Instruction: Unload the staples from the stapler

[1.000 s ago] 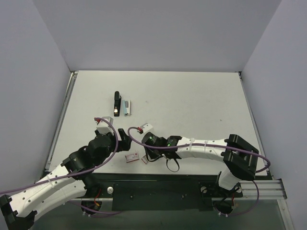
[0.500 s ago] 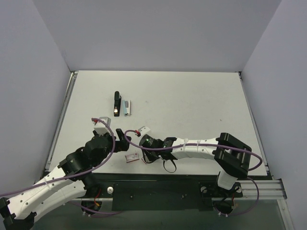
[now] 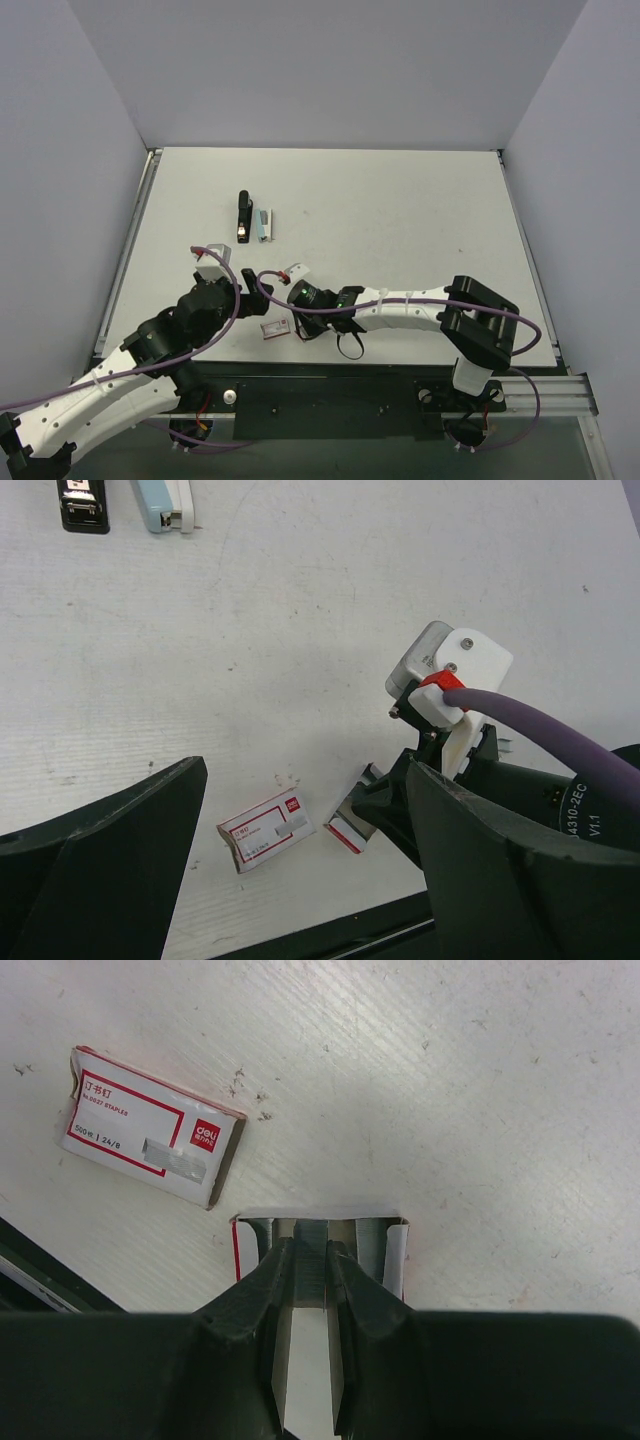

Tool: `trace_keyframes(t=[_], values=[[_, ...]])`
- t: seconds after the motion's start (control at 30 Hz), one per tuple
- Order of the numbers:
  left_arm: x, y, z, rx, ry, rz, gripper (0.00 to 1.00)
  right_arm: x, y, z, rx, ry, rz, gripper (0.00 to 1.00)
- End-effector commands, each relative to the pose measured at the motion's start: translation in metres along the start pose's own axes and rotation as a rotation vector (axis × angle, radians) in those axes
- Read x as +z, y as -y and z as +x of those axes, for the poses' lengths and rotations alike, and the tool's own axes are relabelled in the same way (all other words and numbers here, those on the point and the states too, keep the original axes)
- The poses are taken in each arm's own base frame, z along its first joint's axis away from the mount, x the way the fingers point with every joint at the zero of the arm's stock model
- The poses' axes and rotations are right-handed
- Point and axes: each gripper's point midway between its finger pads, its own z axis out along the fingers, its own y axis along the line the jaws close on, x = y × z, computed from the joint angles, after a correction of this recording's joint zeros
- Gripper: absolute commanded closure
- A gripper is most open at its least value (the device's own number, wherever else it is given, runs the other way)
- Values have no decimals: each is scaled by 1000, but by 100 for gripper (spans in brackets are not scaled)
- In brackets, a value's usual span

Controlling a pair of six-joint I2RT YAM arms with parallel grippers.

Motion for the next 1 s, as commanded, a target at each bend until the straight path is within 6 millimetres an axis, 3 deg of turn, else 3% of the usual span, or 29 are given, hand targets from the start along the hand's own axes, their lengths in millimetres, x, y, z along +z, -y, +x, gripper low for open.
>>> trace_keyframes(t=[0.0, 0.73, 0.97], values=[[-7, 8, -17, -13, 34, 23, 8, 1, -11, -8, 0, 11, -17, 93], [-8, 7, -18, -16, 38, 21, 8, 3, -16, -1, -6, 0, -18, 92], [-8, 7, -17, -18, 37, 22, 8, 2, -16, -2, -5, 2, -17, 79]])
